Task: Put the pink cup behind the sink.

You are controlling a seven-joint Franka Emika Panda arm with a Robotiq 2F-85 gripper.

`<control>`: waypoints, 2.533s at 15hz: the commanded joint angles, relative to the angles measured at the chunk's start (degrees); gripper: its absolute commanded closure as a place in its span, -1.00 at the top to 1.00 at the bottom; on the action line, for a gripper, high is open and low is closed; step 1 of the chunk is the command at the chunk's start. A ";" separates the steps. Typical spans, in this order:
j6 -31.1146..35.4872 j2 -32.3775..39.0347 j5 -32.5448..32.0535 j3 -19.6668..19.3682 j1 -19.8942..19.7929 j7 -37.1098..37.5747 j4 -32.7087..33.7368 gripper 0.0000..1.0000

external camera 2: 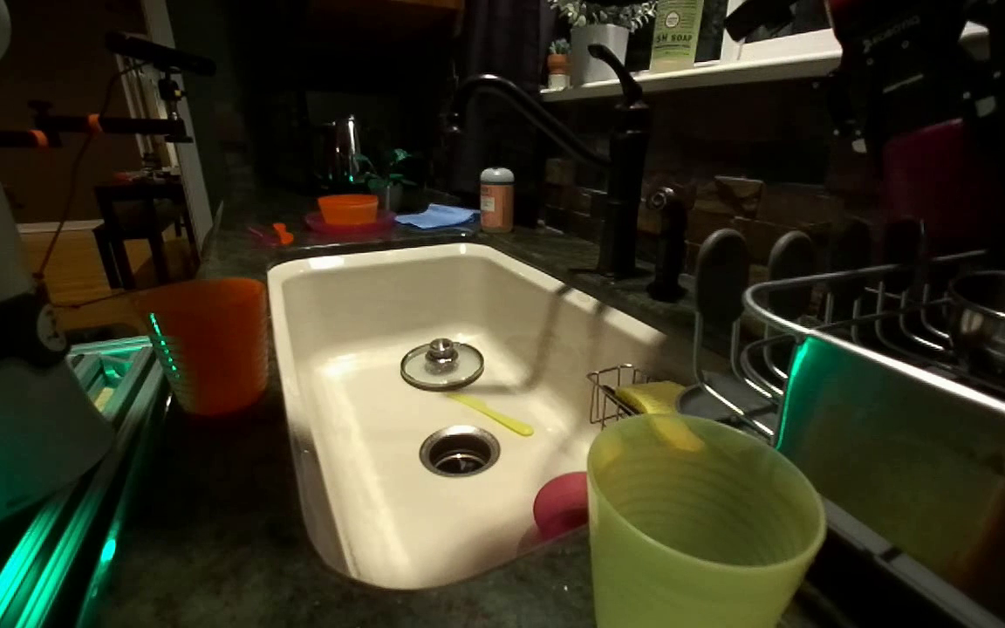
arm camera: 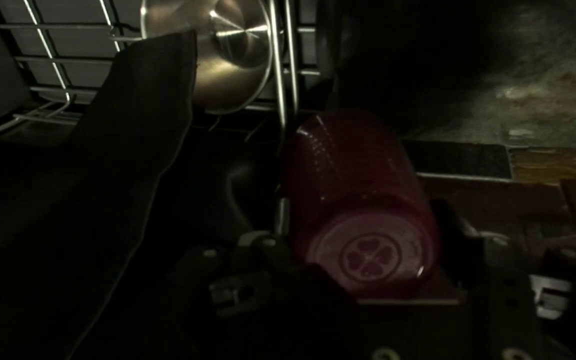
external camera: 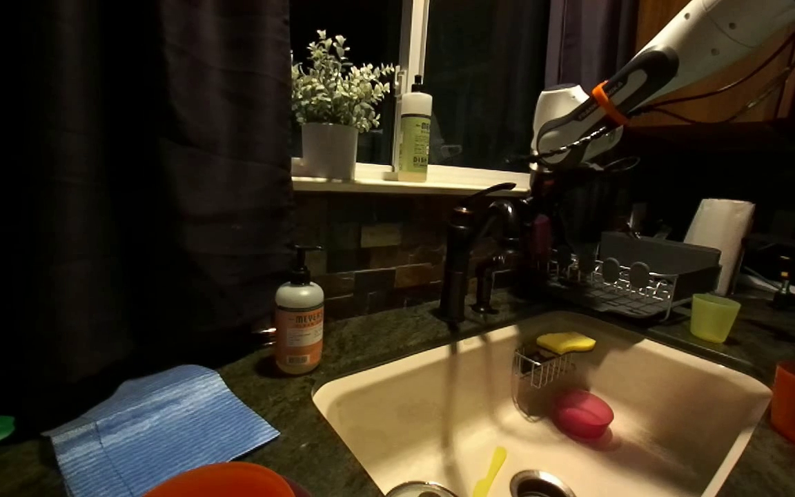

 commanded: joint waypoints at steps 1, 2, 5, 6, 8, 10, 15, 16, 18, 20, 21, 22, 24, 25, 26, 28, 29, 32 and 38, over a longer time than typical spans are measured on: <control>-3.40 -3.65 0.14 0.28 0.79 -0.08 -0.31 -0.13; -4.01 -4.43 0.17 0.43 0.90 -0.10 -0.44 -0.13; -7.14 -6.65 -0.27 0.77 1.37 0.50 -0.82 -0.13; -8.29 -7.34 -0.38 0.93 1.50 0.64 -0.94 -0.13; -10.57 -8.72 -1.17 1.13 1.86 1.23 -1.19 -0.13; -11.83 -10.31 -2.65 1.37 2.29 1.91 -1.68 -0.13; -7.23 -13.36 -12.78 1.84 3.88 4.88 -3.01 -0.13; -5.94 -13.68 -16.10 1.89 4.34 6.29 -3.25 -0.13; -4.84 -13.84 -20.57 2.37 4.70 8.05 -3.37 -0.13; -3.33 -13.37 -24.59 2.89 4.80 9.82 -3.25 -0.13; -3.11 -13.03 -26.33 3.11 4.84 10.78 -3.02 -0.13; -2.88 -12.92 -27.73 3.36 4.84 11.48 -2.94 -0.13; -2.37 -13.10 -30.34 3.83 4.88 12.40 -3.25 -0.13; -2.01 -12.99 -31.78 3.96 4.88 12.82 -3.26 -0.13; -1.90 -12.88 -32.98 4.19 4.88 12.87 -3.23 -0.13; -1.40 -12.44 -34.88 4.70 4.85 12.94 -2.97 -0.13; -1.19 -12.21 -35.58 4.95 4.82 12.65 -2.91 -0.13; -0.71 -11.04 -38.01 5.34 4.59 11.99 -2.53 -0.13; 5.41 -9.11 -43.25 5.48 4.06 12.02 -1.77 -0.13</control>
